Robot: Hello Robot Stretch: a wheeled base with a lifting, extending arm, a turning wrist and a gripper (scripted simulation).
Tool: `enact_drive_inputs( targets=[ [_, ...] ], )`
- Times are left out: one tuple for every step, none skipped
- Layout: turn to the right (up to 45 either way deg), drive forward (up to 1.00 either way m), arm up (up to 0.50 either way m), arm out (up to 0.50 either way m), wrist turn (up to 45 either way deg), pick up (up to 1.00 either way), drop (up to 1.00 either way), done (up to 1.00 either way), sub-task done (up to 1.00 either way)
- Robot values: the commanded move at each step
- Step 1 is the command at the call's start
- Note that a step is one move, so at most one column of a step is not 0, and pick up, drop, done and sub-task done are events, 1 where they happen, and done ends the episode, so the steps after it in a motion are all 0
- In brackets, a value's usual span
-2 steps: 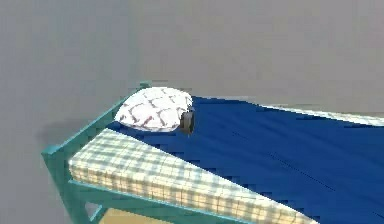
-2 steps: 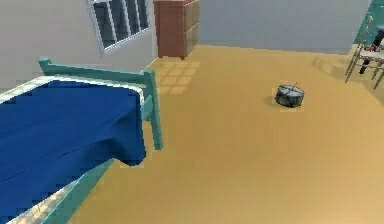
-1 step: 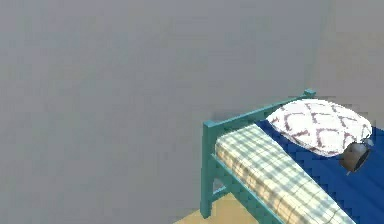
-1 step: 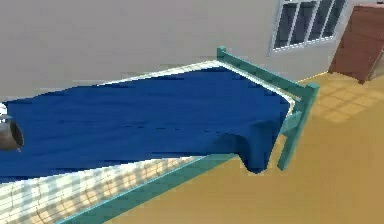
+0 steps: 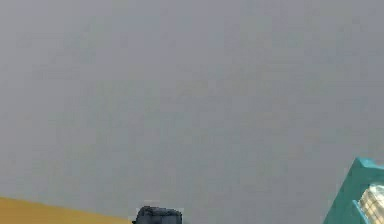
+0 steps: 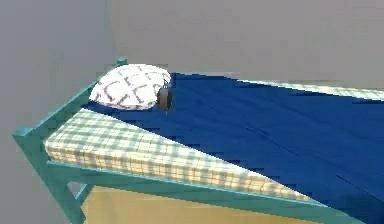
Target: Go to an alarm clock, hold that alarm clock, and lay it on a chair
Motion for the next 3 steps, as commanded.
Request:
enact_drive_inputs(
  targets=[
    [45.0,0.0,0.0,0.0,0.0,0.0,0.0,0.0,0.0],
    [45.0,0.0,0.0,0.0,0.0,0.0,0.0,0.0,0.0],
    [42.0,0.0,0.0,0.0,0.0,0.0,0.0,0.0,0.0]
  ],
)
